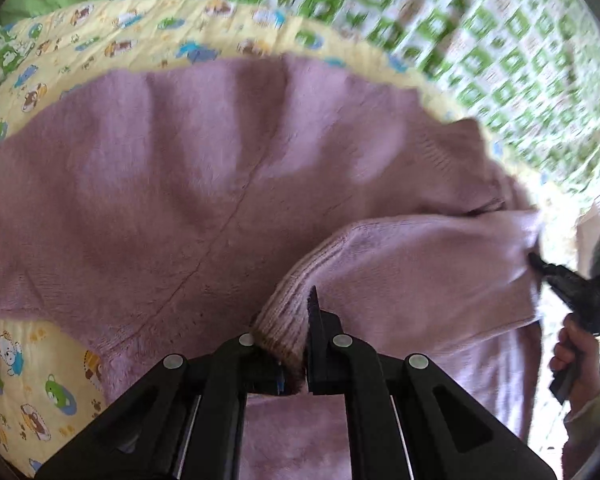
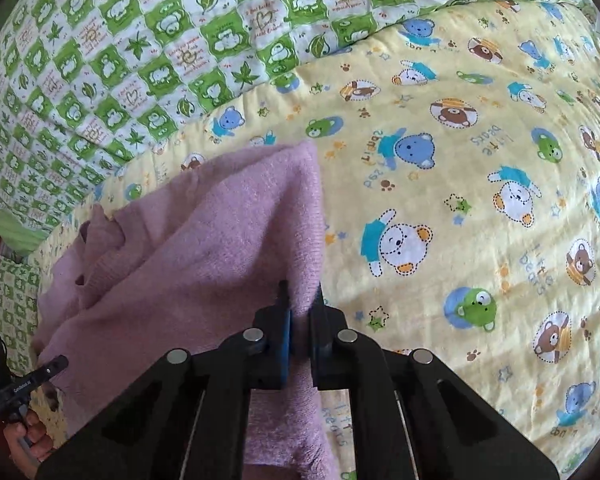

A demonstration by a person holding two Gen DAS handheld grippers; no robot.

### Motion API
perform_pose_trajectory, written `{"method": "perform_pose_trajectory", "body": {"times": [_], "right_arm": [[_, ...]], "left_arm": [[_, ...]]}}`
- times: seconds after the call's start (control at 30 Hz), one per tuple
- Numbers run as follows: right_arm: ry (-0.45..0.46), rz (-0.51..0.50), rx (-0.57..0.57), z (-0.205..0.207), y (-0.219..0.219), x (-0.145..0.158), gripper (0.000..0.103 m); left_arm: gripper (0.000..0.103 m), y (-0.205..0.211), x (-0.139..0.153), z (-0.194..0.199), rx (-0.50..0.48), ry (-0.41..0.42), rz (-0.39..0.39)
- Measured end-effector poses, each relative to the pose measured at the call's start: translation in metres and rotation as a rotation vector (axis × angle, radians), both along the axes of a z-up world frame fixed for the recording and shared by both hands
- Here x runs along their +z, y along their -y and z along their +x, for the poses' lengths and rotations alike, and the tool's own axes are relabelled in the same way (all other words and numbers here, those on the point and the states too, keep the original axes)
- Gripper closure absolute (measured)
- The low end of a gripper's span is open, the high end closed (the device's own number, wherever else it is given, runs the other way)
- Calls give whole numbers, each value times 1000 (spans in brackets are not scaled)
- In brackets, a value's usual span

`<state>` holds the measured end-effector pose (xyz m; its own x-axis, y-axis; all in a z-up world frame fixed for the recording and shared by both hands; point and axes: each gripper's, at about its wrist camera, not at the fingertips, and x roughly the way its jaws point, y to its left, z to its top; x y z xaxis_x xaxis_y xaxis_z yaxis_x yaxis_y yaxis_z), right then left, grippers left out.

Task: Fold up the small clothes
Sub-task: 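Grasp the other sleeve cuff with the left gripper, then fold the held sleeve across the body with the left gripper and release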

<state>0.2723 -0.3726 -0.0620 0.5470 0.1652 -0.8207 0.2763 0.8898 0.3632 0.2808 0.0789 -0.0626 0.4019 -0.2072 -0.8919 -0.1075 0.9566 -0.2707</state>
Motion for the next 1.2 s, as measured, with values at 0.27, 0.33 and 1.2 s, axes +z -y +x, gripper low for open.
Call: {"method": "perform_pose_trajectory", "body": {"times": [0.27,0.33,1.2], "right_arm": [[30,-30,-37,-12,-13,21,66],[64,-44,-30,-23,-21,35,60],[6,109,118,-118,-135,32,57]], "left_arm": [[66,-14,12,-12,42,4,1],[60,-26,17,-26,77,3,3],[80,-190,2,-119,389,-82,416]]}}
